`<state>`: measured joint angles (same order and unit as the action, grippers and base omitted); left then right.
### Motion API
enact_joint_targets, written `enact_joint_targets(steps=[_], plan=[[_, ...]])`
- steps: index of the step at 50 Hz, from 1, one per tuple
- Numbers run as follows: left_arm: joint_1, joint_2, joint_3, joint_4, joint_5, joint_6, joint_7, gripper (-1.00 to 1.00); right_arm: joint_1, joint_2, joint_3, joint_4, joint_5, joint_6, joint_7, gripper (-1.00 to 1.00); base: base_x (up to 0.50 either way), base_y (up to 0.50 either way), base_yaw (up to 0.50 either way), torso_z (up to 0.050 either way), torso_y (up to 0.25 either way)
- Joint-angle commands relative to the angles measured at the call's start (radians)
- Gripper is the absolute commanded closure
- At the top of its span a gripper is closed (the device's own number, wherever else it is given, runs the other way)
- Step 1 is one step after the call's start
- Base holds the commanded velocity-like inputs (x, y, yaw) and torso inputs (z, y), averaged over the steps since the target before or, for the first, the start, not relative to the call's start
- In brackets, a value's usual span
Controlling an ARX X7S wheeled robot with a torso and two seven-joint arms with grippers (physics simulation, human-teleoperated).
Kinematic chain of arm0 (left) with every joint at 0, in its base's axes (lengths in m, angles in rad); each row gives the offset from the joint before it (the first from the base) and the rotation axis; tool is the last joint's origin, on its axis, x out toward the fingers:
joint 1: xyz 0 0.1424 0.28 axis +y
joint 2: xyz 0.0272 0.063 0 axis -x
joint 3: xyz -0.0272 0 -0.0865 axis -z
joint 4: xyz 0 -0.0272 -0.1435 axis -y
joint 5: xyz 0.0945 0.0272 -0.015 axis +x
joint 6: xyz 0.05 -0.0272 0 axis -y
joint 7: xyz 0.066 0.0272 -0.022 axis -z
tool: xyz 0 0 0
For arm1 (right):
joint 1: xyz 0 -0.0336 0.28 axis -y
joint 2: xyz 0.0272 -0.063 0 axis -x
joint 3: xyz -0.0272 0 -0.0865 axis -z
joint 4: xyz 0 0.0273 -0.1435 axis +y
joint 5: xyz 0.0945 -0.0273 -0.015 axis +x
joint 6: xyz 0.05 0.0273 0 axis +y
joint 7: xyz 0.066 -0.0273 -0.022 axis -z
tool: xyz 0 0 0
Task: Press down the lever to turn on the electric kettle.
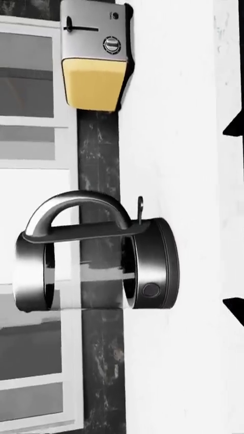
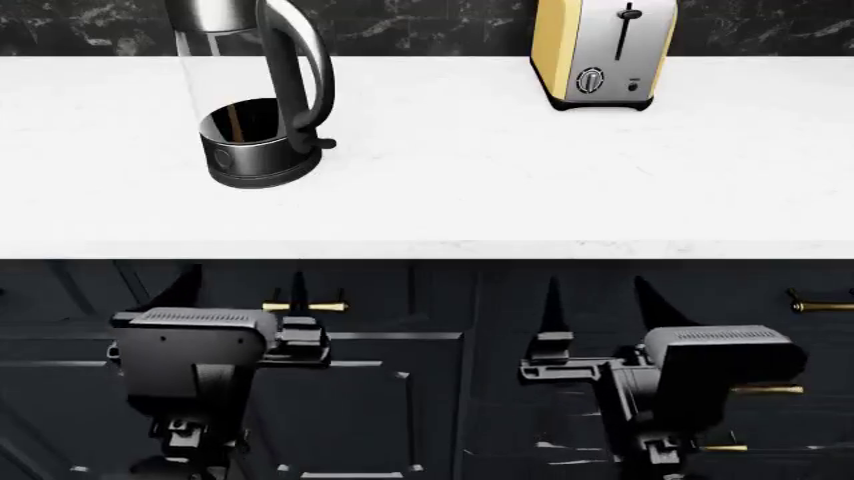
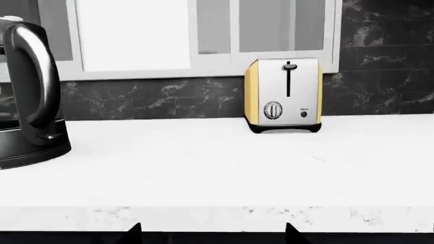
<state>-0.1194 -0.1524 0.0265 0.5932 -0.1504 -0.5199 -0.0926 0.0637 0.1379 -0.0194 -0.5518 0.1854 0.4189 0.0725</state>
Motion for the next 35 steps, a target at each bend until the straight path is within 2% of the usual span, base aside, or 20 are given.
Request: enact_joint_targets(steps=[1, 12, 21, 35], plan=[[-0.227, -0.041, -0.097, 0.13, -0.145, -0.383, 0.028, -1.0, 0.216, 0.044, 0.02, -0.103, 0.092, 0.311, 0.023, -1.0, 0.0, 0.0, 0.0, 0.0, 0.0], [-0.496, -0.067, -0.158, 0.043, -0.248, -0.648, 0.047, -1.0, 0.498, 0.068, 0.0, 0.005, 0.136, 0.542, 0.026, -1.0, 0.0, 0.0, 0.0, 0.0, 0.0], [-0.624, -0.061, -0.221, -0.016, -0.308, -0.761, 0.059, -1.0, 0.656, 0.065, 0.011, 0.099, 0.157, 0.63, 0.03, -1.0, 0.0, 0.0, 0.0, 0.0, 0.0], [-0.744, -0.08, -0.248, -0.031, -0.346, -0.854, 0.051, -1.0, 0.773, 0.062, 0.032, 0.107, 0.176, 0.692, 0.052, -1.0, 0.0, 0.0, 0.0, 0.0, 0.0]])
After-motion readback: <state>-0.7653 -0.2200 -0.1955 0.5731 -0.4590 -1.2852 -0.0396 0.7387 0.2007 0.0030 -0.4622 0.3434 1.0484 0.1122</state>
